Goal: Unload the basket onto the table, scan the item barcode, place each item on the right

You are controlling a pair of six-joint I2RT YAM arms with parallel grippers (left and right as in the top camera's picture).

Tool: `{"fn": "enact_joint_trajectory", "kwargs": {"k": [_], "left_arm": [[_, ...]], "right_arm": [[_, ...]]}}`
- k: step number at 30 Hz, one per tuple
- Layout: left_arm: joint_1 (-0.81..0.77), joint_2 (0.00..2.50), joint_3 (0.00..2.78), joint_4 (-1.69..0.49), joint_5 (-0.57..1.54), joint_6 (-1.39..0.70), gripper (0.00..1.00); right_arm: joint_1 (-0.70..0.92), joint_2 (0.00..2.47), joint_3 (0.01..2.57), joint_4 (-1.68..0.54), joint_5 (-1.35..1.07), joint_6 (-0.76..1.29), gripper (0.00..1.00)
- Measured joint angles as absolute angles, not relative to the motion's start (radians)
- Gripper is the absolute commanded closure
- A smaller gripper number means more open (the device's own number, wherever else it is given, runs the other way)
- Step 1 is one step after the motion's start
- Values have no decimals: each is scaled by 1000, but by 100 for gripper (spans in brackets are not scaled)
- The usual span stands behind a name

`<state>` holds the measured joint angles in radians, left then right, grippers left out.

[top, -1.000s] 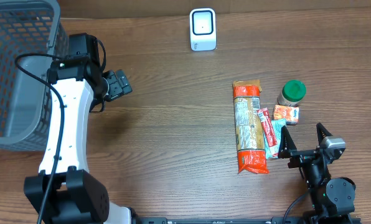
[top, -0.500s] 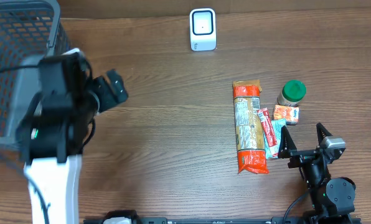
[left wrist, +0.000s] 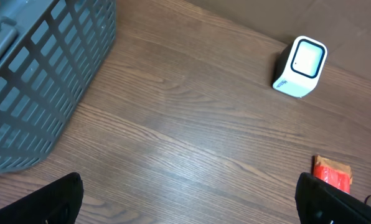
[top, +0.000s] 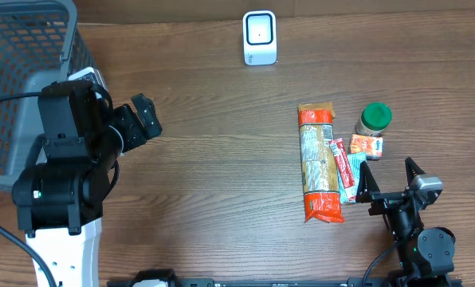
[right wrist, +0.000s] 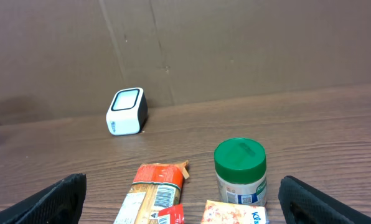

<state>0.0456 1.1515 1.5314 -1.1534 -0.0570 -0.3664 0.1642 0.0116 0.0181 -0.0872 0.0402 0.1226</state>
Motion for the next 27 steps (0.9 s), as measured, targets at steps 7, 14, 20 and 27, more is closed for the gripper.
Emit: {"fn": "enact_joint_trajectory", "kwargs": {"k": [7,14,20,27], "left_arm": [[17,1102,1497,-1153,-57,-366,0],[-14,989,1262,-1153,-57,-366,0],[-14,832,1003,-1156,-57,-366,0],[-14,639,786,-1145,-58,-366,0]], "right_arm": [[164,12,19,-87,41,122,0],[164,12,19,-86,40,122,0],[164,12,19,-87,40,123,0],[164,12,19,-87,40,122,0]]}}
